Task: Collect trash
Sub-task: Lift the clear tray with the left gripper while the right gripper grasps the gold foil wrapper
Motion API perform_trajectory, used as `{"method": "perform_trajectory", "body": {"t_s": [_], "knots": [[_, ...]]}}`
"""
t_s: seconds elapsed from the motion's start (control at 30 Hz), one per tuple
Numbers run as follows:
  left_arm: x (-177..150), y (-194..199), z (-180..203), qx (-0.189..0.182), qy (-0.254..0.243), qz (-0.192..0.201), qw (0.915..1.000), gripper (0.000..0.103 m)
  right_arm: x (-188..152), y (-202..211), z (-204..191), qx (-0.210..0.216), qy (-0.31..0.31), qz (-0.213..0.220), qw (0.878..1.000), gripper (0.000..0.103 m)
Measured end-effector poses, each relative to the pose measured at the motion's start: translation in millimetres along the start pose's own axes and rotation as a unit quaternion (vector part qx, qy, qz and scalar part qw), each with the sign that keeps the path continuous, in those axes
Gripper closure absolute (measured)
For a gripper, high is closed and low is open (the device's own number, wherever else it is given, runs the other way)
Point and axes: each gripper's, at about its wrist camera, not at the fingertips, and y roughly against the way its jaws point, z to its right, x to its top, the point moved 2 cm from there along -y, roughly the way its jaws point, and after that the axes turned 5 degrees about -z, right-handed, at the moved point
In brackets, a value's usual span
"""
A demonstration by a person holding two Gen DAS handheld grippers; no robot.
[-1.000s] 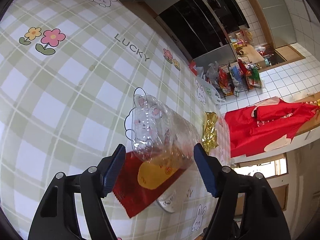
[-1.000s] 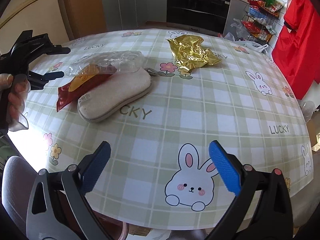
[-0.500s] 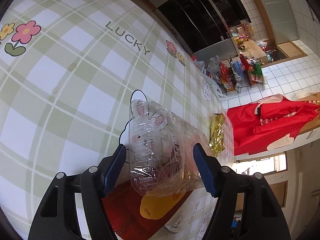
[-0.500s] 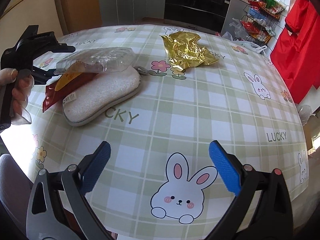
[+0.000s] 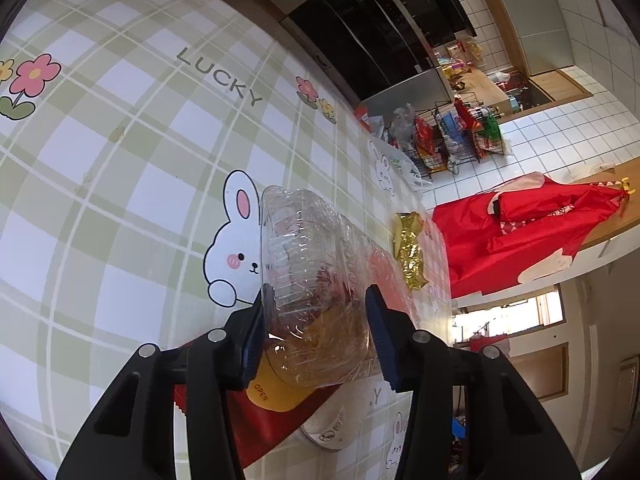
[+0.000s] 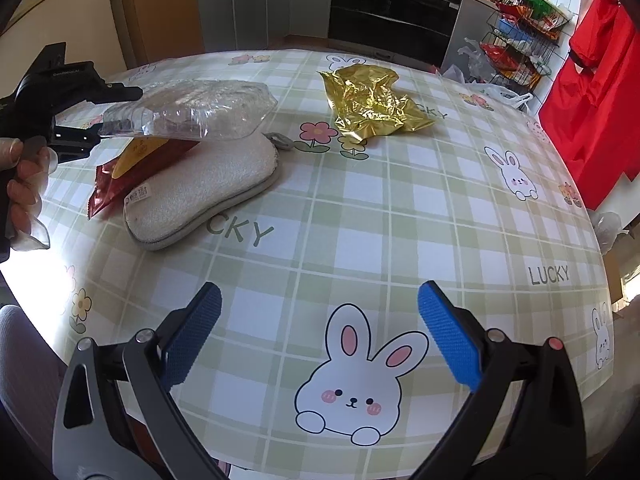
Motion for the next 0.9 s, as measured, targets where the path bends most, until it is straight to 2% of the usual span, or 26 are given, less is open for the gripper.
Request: {"method": "perform_trajectory", "body": {"t_s": [0.13,0.27,0.5,0.6,0.73,0.83,0.9], "knots": [[-1,15,12,-0.033,-0.007,0.016,0.9993,0.058,5,3,2,-0.005,0.005,0.004,1.000,0.006],[0,35,21,-0.049,-0.009,0.039,0.9980,0.058,21,6,8,-0.011,0.022,0.016,1.000,0.006],[-1,78,9,-0.046,-0.001,0.086,0.9953,0.058,89,-12,27,-0.024,0.074,0.061,0.995,0.006],[-2,96,-5,-0.038,0.007,0.103,0.9939,0.058,124,-32,32,-0.016,0.070,0.065,0.995,0.006],[-4,113,-19,-0.030,0.018,0.122,0.9919,0.058,165,-71,24,-0.030,0.083,0.049,0.995,0.006],[-7,121,-28,-0.031,0.027,0.128,0.9909,0.058,187,-102,28,-0.015,0.031,0.033,0.999,0.006],[-9,126,-37,-0.036,0.036,0.128,0.9905,0.058,200,-119,28,-0.037,0.010,0.024,0.999,0.006]]}}
